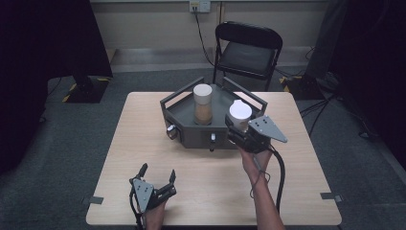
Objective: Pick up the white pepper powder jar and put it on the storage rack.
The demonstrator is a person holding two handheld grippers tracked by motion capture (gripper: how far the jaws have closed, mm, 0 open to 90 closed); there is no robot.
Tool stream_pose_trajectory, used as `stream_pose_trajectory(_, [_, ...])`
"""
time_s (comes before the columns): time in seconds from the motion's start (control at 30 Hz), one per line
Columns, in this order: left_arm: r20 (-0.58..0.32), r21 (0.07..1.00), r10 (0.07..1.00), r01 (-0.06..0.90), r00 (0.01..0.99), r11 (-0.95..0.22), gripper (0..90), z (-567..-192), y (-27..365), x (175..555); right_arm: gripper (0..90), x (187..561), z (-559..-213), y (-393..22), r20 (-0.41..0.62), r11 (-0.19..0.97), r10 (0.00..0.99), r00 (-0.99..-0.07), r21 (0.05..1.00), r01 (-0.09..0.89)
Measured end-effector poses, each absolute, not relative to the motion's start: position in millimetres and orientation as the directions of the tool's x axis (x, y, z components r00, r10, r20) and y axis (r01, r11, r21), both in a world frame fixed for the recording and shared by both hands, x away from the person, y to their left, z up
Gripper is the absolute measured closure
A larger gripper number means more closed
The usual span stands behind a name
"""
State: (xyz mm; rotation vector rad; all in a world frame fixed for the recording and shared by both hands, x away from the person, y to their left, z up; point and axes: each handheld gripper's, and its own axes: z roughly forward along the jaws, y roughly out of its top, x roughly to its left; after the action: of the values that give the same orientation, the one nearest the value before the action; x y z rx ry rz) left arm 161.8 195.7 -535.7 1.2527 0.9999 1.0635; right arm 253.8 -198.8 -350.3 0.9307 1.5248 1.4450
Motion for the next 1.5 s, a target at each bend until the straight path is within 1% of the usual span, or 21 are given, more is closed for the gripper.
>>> stream_pose_trajectory(0.4, [-0.004, 0.998, 0.975, -0.063, 0.223, 0.019, 2.5, -536, 195, 162, 30.0, 276, -340, -187, -0.073, 0.068, 0.925, -0.374, 0.997, -0.029])
stream_pose_trajectory(1.13, [-0.004, 0.998, 0.974, -0.063, 0.228, 0.019, 2.3, -536, 196, 162, 30.0, 319, -351, -172, -0.058, 0.054, 0.942, -0.331, 0.998, -0.021])
stream_pose_trajectory(1.5, [-0.004, 0.998, 0.974, -0.063, 0.228, 0.019, 2.3, -536, 196, 162, 30.0, 334, -355, -170, -0.041, 0.049, 0.945, -0.324, 0.999, 0.015])
